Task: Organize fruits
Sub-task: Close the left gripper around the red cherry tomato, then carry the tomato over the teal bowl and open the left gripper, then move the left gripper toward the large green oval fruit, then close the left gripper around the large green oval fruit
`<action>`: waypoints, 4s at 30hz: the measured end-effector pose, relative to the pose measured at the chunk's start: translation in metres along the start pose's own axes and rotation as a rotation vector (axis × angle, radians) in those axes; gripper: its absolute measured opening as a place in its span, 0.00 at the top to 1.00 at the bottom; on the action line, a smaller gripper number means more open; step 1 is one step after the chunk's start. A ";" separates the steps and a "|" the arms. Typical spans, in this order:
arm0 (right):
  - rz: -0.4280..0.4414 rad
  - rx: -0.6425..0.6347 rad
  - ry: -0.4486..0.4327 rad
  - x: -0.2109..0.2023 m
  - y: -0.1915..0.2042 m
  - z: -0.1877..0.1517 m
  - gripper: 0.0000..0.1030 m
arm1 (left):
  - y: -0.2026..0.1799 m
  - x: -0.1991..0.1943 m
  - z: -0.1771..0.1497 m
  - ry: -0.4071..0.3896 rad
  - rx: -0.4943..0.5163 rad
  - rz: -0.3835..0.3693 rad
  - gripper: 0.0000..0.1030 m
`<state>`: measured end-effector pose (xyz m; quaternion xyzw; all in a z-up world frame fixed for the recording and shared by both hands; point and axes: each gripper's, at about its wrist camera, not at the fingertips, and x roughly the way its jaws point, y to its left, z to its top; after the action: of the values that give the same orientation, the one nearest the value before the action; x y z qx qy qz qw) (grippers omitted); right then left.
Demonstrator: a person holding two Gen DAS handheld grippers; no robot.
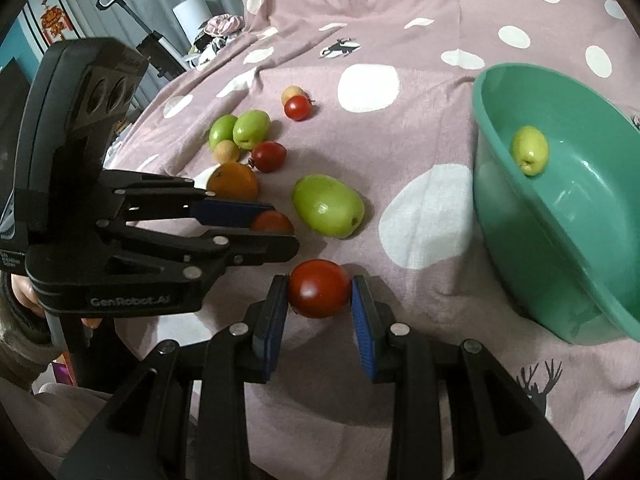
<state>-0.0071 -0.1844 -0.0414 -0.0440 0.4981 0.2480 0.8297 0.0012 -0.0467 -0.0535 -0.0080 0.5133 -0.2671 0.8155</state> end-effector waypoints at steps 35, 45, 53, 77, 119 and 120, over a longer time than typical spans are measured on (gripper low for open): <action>-0.235 0.224 -0.293 -0.097 -0.098 0.003 0.68 | -0.094 0.018 0.112 -0.123 0.129 -0.133 0.69; -0.215 0.289 -0.296 -0.095 -0.110 -0.002 0.63 | -0.101 0.036 0.113 -0.095 0.139 -0.085 0.69; -0.195 0.313 -0.327 -0.103 -0.107 -0.004 0.53 | -0.086 0.008 0.111 -0.151 0.103 -0.071 0.22; -0.073 0.136 -0.247 -0.083 -0.031 0.008 0.50 | 0.075 -0.081 -0.009 -0.211 -0.303 0.041 0.21; -0.042 -0.028 -0.055 0.028 -0.007 0.031 0.60 | 0.001 0.026 0.043 0.040 0.036 -0.068 0.50; -0.046 -0.030 -0.057 0.027 -0.007 0.031 0.61 | 0.000 0.026 0.042 0.039 0.040 -0.073 0.52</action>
<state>0.0312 -0.1706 -0.0505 -0.0610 0.4692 0.2374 0.8484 0.0453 -0.0691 -0.0547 -0.0053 0.5230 -0.3069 0.7951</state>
